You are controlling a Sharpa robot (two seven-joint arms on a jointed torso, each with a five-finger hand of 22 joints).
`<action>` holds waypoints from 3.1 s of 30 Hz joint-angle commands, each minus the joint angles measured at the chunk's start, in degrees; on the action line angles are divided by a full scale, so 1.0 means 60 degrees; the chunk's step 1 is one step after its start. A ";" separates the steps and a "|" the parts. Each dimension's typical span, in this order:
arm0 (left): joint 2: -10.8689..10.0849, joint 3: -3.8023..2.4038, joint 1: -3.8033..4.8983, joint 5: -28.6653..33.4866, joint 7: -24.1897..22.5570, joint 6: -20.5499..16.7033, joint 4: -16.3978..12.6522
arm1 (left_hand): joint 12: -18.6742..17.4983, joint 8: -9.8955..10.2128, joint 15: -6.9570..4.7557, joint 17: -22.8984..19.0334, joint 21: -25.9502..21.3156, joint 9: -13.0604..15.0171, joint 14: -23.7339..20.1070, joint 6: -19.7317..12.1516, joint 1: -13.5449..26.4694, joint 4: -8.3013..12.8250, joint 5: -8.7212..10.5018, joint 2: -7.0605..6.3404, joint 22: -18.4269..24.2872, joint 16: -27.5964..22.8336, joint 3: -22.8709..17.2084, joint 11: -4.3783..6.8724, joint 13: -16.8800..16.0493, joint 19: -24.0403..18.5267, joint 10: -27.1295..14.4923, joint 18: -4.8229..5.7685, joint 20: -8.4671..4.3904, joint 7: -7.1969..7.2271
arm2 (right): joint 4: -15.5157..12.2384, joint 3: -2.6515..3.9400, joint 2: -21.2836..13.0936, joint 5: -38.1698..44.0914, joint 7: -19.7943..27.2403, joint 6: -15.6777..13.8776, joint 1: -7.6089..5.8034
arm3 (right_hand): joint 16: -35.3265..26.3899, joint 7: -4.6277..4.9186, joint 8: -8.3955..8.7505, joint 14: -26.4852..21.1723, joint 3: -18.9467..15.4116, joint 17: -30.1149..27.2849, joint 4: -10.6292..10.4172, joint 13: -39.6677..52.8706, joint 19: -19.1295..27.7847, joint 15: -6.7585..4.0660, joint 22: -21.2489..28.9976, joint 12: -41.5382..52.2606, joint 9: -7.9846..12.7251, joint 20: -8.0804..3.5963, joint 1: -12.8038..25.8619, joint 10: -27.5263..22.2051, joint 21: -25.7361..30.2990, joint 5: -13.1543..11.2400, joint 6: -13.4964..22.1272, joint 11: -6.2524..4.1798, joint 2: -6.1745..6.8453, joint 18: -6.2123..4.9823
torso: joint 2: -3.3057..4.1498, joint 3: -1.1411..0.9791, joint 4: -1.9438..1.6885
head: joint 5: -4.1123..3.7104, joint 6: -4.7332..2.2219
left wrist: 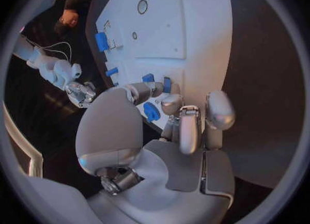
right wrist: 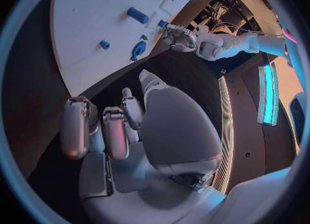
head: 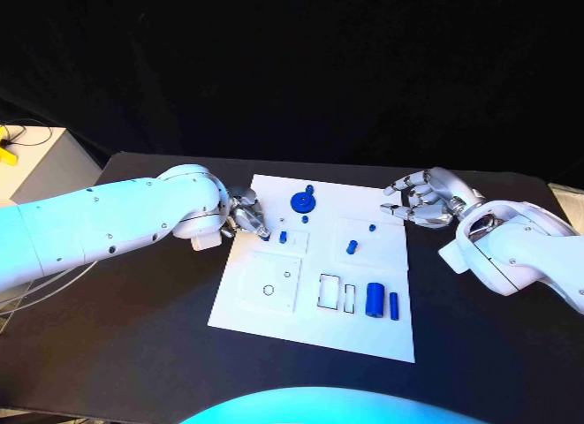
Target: Assemble the parts on the task board
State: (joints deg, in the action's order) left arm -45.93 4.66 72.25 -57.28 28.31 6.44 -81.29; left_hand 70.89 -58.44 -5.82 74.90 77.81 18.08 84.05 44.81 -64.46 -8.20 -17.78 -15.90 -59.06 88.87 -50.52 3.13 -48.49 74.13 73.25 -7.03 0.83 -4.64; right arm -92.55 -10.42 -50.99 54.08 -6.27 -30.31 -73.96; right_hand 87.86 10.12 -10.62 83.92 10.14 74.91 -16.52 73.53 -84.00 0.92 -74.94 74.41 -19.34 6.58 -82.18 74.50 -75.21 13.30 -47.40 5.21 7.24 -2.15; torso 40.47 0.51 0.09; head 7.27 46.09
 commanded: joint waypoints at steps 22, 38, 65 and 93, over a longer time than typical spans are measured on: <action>0.0254 0.0032 -0.0065 -0.0090 0.0183 0.0811 0.0161 | 0.0020 -0.0132 -0.0081 0.2184 0.0020 0.4559 0.0899 0.0810 0.0111 0.0601 0.0023 0.0353 -0.0013 0.0073 -0.0513 0.0064 0.0000 -0.0007 0.0064 0.0172 -0.0095 0.0742 | -0.0032 0.0002 -0.0037 0.0060 0.0045 0.0094 0.0007 | -0.0039 0.0012 -0.0018 0.0810 0.0094 0.1781 0.0002 -0.0023 -0.0005 -0.0034 -0.0826 0.0022 0.0023 -0.0020 0.0104 -0.0007 0.0048 0.0072 -0.0063 0.0001 0.0009 -0.0198 | 0.0007 -0.0016 0.0017 | -0.0042 0.0067; 0.0455 0.0039 -0.0087 -0.0059 0.0182 0.0883 0.0240 | 0.0035 -0.0164 -0.0097 0.2270 0.0014 0.4671 0.0923 0.0856 0.0333 0.0488 0.0085 0.0532 -0.0033 0.0101 -0.0252 0.0089 -0.0078 0.0005 0.0145 0.0179 -0.0114 0.0781 | -0.0034 0.0002 -0.0036 0.0061 0.0050 0.0099 0.0007 | -0.0039 0.0012 -0.0018 0.0811 0.0113 0.1782 0.0010 -0.0031 -0.0006 -0.0035 -0.0827 0.0019 0.0025 -0.0020 0.0099 -0.0013 0.0050 0.0090 -0.0063 0.0000 0.0014 -0.0198 | 0.0002 -0.0010 0.0004 | -0.0055 0.0118; 0.0414 0.0043 -0.0089 -0.0061 0.0153 0.0626 0.0243 | -0.0065 -0.0021 -0.0146 0.2209 -0.0053 0.4836 0.0904 0.0983 0.0842 -0.0048 0.0146 0.0269 0.0006 0.0073 0.1026 0.0148 -0.0049 0.0003 0.0083 0.0176 -0.0162 0.0866 | -0.0044 0.0002 -0.0048 0.0062 0.0057 0.0082 0.0007 | -0.0044 0.0012 -0.0015 0.0809 0.0170 0.1776 0.0018 -0.0036 -0.0004 -0.0037 -0.0821 0.0023 0.0032 -0.0022 0.0080 -0.0015 0.0065 0.0213 -0.0061 -0.0001 0.0027 -0.0200 | -0.0006 -0.0006 0.0002 | -0.0065 0.0128; 0.0311 0.0043 -0.0090 -0.0117 0.0152 0.0653 0.0216 | -0.0059 0.0072 -0.0176 0.2236 -0.0060 0.4905 0.0912 0.0983 0.0503 -0.0122 0.0084 0.0363 -0.0015 0.0080 0.1365 0.0186 -0.0116 0.0024 0.0086 0.0179 -0.0189 0.0906 | -0.0020 0.0002 -0.0052 0.0065 0.0058 0.0082 0.0011 | -0.0041 0.0013 -0.0014 0.0811 0.0179 0.1782 0.0018 -0.0031 -0.0004 -0.0037 -0.0820 0.0029 0.0033 -0.0023 0.0079 -0.0010 0.0068 0.0240 -0.0059 -0.0001 0.0033 -0.0200 | -0.0008 0.0005 -0.0006 | -0.0075 0.0156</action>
State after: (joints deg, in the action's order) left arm -44.08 4.59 72.15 -58.05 29.00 8.94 -79.90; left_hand 70.71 -58.21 -6.45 74.92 77.80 47.49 83.85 50.97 -60.07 -9.23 -16.97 -14.38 -59.10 89.09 -42.06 4.01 -49.11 74.31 74.01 -7.04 0.20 0.56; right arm -92.63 -10.41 -51.28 54.08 -6.28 -30.32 -73.95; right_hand 87.86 10.12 -10.62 83.92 10.93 74.94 -16.35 73.35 -84.00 0.92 -74.92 74.42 -19.21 6.58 -82.18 74.50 -74.99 14.54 -47.40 5.21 7.24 -3.05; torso 40.40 0.54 0.07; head 6.78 47.02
